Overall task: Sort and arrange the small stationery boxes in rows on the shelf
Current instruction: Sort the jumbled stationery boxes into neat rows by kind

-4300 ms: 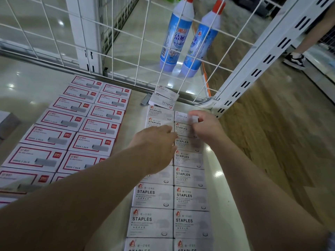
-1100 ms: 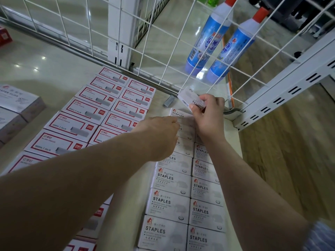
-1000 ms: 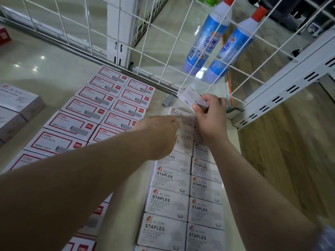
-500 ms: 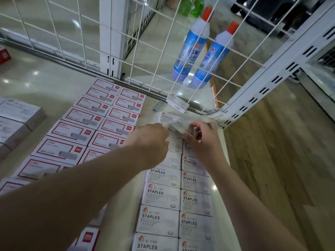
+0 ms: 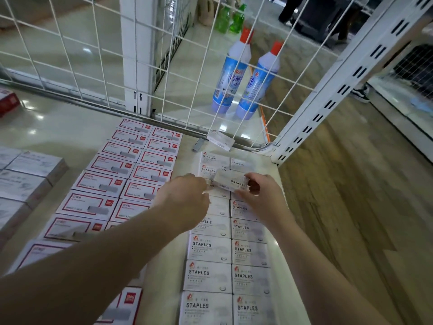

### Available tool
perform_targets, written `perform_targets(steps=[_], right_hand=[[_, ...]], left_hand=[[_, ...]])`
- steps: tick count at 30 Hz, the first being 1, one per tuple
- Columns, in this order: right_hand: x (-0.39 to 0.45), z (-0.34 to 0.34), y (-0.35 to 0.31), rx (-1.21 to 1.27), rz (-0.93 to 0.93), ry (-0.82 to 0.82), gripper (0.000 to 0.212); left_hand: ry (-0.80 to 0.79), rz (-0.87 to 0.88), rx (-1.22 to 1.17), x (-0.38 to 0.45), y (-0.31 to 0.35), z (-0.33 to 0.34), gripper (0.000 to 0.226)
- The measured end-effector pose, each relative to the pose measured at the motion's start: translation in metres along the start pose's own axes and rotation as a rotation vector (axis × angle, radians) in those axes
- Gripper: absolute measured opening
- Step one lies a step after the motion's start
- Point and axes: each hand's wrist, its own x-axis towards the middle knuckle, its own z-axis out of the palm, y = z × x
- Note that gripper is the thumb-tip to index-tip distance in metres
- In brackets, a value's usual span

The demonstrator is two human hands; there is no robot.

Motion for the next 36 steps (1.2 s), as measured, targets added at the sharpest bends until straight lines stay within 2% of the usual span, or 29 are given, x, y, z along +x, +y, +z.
perform_targets(steps=[5,8,13,18,21,24,26,32,36], right_hand=[[-0.016,0.001,-0.004,0.082,-0.097,0.004,0.043],[-0.023,0.001,-0.005,0.184,-0.128,-0.041,0.041],[-0.032,-0.002,-0.012,0.412,-0.143,-0.146,0.055],[-0.036,-0.002,-0.013,0.467,-0.116,-0.168,0.065],[-0.038,0.0,-0.016,0.47,-0.046,-0.168,0.058],[-0.044,0.008,-0.021,0.483,0.073,-0.174,0.059],[-0.048,0.014,-0.024,0.508,0.121,-0.189,0.052],[-0.054,0.025,-0.035,0.529,0.102,-0.183,0.015],[-0.058,0.026,-0.037,0.645,0.167,-0.192,0.016]], left_hand=[[0.052,-0.08,-0.23,0.001,-0.003,0.001,0.033],[0.074,-0.086,-0.39,0.001,-0.004,0.001,0.042],[0.054,-0.059,-0.399,0.005,-0.013,-0.002,0.033],[-0.035,-0.049,-0.403,0.002,-0.019,-0.006,0.021],[-0.057,-0.051,-0.412,-0.002,-0.019,-0.007,0.019],[0.013,-0.081,-0.417,0.0,-0.02,-0.008,0.019],[0.059,-0.113,-0.462,0.001,-0.021,-0.01,0.019],[0.047,-0.122,-0.553,-0.003,-0.021,-0.008,0.014],[-0.012,-0.097,-0.532,-0.004,-0.023,-0.007,0.022]])
